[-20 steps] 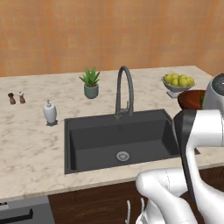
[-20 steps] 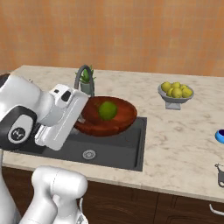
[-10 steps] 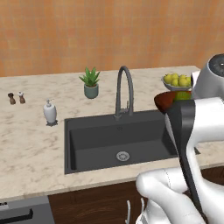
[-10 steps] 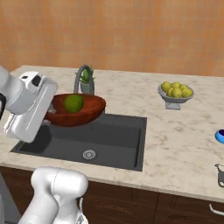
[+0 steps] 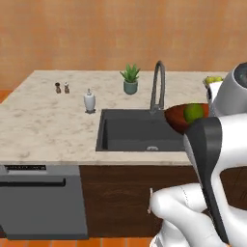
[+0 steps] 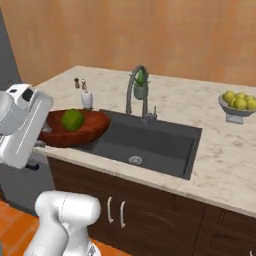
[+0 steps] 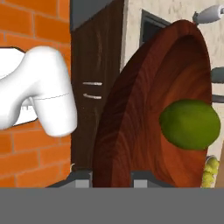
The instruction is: Pick the lime from the sink and place it in the bowl. Then pick the bowl and place it in the microwave. Then close the microwave door and press the start button.
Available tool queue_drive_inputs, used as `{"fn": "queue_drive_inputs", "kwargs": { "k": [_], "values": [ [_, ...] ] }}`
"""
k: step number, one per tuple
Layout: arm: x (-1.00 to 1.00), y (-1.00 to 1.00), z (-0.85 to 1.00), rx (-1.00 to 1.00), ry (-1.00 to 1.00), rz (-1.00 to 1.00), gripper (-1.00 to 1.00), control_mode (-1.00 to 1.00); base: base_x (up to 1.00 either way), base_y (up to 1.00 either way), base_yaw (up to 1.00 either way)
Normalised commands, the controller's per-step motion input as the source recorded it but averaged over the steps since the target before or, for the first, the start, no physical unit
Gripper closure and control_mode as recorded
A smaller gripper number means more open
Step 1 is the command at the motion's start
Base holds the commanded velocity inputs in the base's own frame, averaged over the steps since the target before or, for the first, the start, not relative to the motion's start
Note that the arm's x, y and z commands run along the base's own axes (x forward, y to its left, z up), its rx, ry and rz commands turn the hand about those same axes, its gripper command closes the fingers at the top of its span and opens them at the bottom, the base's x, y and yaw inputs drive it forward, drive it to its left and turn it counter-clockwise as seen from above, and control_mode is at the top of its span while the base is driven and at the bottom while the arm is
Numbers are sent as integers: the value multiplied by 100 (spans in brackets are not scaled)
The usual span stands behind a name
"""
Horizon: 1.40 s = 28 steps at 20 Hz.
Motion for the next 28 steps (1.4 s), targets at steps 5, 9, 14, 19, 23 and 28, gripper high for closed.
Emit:
{"fn": "queue_drive_inputs", "kwargs": {
  "k": [5, 9, 14, 19, 23, 28],
  "values": [
    [0, 0, 0, 0, 0, 0, 100, 100, -29, -1, 89],
    [0, 0, 0, 0, 0, 0, 100, 100, -36, -9, 94],
    [0, 0, 0, 0, 0, 0, 100, 100, -13, -1, 98],
    [0, 0, 0, 0, 0, 0, 100, 100, -9, 0, 98],
    [0, 0, 0, 0, 0, 0, 100, 100, -3, -2, 92],
    [0, 0, 0, 0, 0, 0, 100, 100, -3, 0, 90]
  ]
}}
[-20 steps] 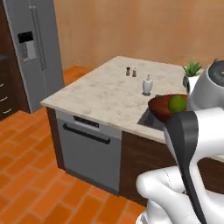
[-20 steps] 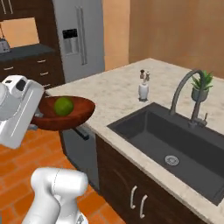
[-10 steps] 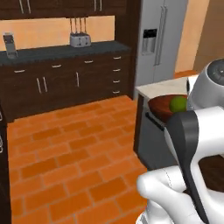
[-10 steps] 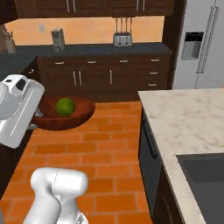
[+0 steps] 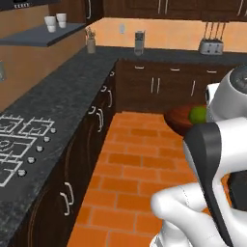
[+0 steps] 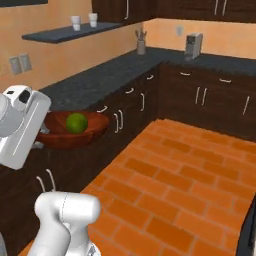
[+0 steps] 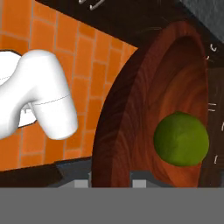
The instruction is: Pick the lime from the sink and place it in the bowl. Then pick the bowl and place it in the microwave. Then close the microwave door and press the start button.
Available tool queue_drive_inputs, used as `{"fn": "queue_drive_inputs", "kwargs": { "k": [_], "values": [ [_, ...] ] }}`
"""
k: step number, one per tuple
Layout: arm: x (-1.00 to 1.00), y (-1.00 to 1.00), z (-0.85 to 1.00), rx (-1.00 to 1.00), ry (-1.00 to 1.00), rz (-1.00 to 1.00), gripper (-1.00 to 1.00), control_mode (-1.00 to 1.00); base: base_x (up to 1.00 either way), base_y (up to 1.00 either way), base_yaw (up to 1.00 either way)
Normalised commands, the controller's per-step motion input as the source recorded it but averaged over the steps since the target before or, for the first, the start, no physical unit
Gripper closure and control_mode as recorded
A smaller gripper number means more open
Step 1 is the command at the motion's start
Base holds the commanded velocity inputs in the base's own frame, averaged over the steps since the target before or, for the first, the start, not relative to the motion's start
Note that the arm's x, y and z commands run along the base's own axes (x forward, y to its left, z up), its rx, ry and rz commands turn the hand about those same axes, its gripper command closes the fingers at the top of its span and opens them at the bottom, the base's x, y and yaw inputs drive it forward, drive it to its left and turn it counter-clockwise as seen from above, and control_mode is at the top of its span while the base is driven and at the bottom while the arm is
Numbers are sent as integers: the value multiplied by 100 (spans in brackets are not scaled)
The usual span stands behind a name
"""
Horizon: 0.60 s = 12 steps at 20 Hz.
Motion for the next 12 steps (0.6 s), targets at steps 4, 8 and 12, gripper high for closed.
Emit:
{"fn": "queue_drive_inputs", "kwargs": {
  "k": [4, 8, 12],
  "values": [
    [0, 0, 0, 0, 0, 0, 100, 100, -9, 0, 87],
    [0, 0, 0, 0, 0, 0, 100, 100, -15, 0, 88],
    [0, 0, 0, 0, 0, 0, 100, 100, -7, 26, 92]
  ]
}}
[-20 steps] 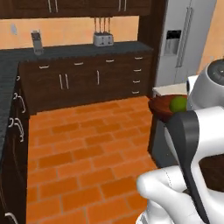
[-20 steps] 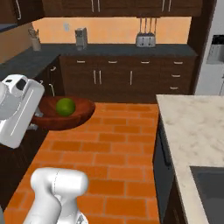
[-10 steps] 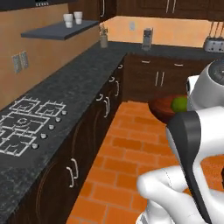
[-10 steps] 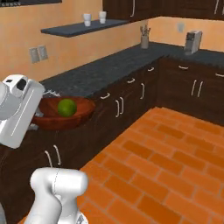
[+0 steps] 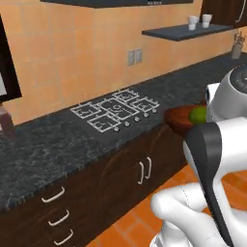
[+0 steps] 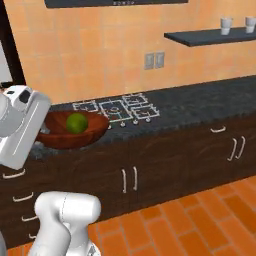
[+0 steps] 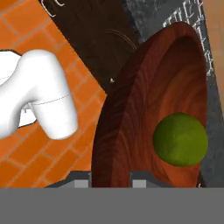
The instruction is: Pick the lime from the sink and place it in the bowl. Then pick the bowl and place it in the microwave. Then close the microwave door and press the start button.
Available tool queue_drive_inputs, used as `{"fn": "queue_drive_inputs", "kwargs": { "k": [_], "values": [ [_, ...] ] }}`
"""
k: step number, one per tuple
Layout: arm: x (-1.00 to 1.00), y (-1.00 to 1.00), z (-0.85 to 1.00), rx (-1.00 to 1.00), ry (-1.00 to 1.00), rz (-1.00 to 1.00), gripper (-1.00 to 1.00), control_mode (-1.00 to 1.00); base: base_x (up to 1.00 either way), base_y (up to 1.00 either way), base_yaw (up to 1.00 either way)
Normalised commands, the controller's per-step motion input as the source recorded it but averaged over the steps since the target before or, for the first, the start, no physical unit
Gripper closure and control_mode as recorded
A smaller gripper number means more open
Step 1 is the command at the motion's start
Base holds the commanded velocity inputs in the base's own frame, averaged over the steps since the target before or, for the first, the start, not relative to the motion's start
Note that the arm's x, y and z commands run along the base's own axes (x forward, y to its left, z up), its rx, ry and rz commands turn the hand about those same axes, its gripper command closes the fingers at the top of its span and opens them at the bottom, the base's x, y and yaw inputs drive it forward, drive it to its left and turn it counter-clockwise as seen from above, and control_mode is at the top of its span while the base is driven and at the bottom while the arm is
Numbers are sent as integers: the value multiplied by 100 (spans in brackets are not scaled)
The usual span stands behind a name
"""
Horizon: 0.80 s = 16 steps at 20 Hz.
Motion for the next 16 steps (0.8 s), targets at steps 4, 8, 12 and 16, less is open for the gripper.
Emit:
{"fn": "queue_drive_inputs", "kwargs": {
  "k": [4, 8, 12, 16],
  "values": [
    [0, 0, 0, 0, 0, 0, 100, 100, 0, 40, 92],
    [0, 0, 0, 0, 0, 0, 100, 100, 2, 40, 88],
    [0, 0, 0, 0, 0, 0, 100, 100, 13, 41, 83],
    [0, 0, 0, 0, 0, 0, 100, 100, 9, 46, 81]
  ]
}}
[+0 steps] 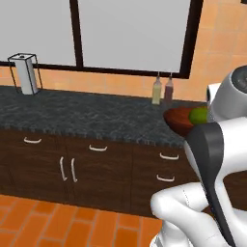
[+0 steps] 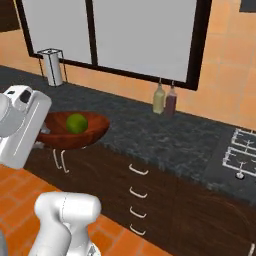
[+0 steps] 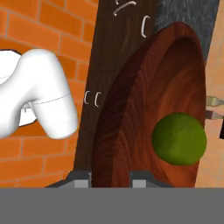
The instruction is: Pick the lime from the sink and place it in the bowl. Then pick the bowl and place it in the microwave. Then close the microwave door and press the start button.
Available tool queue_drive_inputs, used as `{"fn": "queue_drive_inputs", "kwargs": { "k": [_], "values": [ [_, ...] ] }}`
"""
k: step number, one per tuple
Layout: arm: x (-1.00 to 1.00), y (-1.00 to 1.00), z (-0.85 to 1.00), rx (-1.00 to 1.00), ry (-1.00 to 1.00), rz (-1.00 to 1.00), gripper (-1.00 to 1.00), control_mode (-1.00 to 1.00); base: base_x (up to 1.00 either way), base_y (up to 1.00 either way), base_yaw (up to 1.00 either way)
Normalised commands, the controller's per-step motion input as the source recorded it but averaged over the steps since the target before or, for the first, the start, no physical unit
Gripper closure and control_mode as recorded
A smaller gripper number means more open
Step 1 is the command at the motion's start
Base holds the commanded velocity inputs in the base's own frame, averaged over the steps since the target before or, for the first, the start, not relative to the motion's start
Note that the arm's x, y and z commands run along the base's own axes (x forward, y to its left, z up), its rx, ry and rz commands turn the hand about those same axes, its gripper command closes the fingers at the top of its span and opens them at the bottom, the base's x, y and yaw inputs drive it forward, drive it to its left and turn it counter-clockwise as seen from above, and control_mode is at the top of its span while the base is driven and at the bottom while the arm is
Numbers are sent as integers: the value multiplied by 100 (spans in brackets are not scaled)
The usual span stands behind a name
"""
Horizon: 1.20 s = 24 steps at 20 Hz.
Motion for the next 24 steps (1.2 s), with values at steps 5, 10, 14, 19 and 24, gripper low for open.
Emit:
{"fn": "queue_drive_inputs", "kwargs": {
  "k": [5, 10, 14, 19, 24],
  "values": [
    [0, 0, 0, 0, 0, 0, 100, 100, 20, 39, 82],
    [0, 0, 0, 0, 0, 0, 100, 100, 25, 40, 81],
    [0, 0, 0, 0, 0, 0, 100, 100, 34, 48, 77],
    [0, 0, 0, 0, 0, 0, 100, 100, 59, 70, 64],
    [0, 0, 0, 0, 0, 0, 100, 100, 98, 66, 48]
  ]
}}
